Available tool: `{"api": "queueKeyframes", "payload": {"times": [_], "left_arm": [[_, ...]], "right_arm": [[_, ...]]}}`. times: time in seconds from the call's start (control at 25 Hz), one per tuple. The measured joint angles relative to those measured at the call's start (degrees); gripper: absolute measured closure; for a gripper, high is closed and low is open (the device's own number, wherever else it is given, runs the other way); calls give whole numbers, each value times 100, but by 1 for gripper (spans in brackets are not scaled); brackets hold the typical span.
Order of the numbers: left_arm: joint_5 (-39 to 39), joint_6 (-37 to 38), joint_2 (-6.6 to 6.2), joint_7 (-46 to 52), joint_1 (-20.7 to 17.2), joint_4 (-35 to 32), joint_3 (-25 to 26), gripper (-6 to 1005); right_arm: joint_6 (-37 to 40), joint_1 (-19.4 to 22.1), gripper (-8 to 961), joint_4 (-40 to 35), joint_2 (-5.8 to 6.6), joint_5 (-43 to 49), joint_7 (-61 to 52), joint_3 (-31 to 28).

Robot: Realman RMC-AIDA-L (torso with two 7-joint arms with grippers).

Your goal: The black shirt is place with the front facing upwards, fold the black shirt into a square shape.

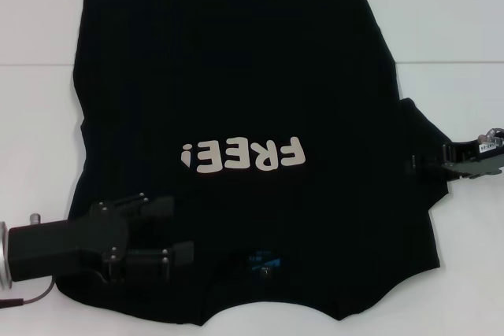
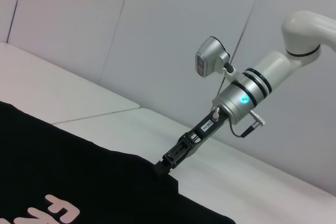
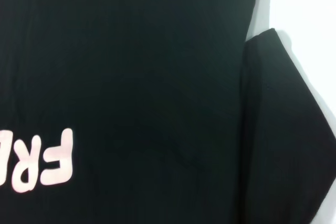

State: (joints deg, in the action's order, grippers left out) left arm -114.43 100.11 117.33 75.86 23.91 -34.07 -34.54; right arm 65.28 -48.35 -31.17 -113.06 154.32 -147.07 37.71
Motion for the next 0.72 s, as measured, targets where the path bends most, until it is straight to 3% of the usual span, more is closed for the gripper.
{"api": "queueKeyframes", "payload": {"times": [0.44,0.56,0.72], "left_arm": [[0,5,-3,12,0,-13,0,48],[0,18,-4,13,-3,-12,13,49],[0,31,-7,15,-3,-16,26,49]], "right_arm": [[-151,-47,193,124,-44,2,-2,113],[-157,-50,397,97,-54,0,-4,130],[-157,-51,488,89,-55,-1,-12,145]]}}
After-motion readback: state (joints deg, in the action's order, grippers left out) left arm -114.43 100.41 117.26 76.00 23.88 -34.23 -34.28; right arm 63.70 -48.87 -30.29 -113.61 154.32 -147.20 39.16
